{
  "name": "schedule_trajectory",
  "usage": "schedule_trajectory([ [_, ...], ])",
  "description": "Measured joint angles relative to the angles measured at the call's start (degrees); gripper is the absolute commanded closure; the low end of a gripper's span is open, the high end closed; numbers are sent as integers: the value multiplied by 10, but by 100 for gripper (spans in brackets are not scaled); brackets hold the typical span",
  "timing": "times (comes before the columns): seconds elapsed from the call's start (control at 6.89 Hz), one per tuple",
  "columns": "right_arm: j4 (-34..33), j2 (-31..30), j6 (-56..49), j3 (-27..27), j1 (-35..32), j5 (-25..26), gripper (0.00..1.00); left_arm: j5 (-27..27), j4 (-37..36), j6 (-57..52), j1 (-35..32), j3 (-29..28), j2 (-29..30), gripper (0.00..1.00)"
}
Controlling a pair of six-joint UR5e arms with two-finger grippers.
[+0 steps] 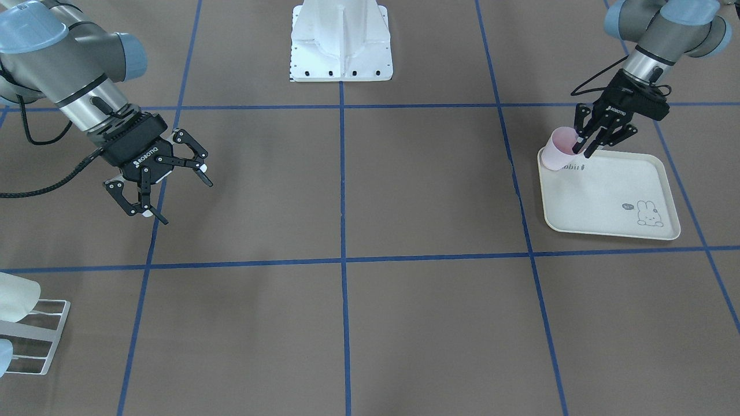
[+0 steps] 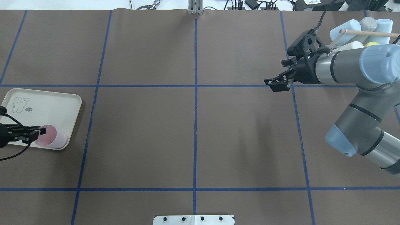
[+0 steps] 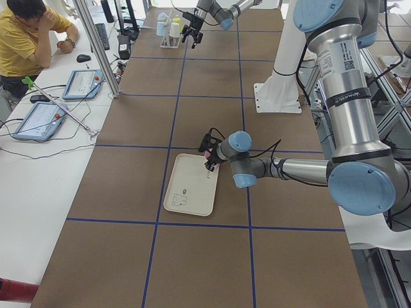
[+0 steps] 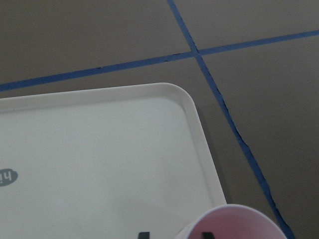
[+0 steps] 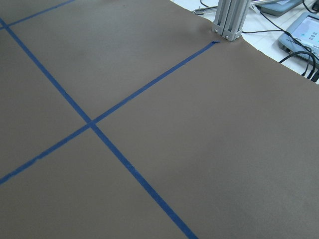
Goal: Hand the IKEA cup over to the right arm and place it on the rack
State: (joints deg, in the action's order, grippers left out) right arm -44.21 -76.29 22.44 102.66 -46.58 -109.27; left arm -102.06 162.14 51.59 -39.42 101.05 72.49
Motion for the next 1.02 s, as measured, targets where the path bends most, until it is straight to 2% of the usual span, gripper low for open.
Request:
schedule_trajectory([
  [0.15,0,0,0,-1,1,1,1,-1,1,0,0,4,-1,100],
  [0.58,0,0,-1,-2,5,1,1,-4,0,-2,-4,20,-4,100],
  [1.02,7,10,-3,-9,35,2,1,-30,-7,3,-34,81,0,100],
])
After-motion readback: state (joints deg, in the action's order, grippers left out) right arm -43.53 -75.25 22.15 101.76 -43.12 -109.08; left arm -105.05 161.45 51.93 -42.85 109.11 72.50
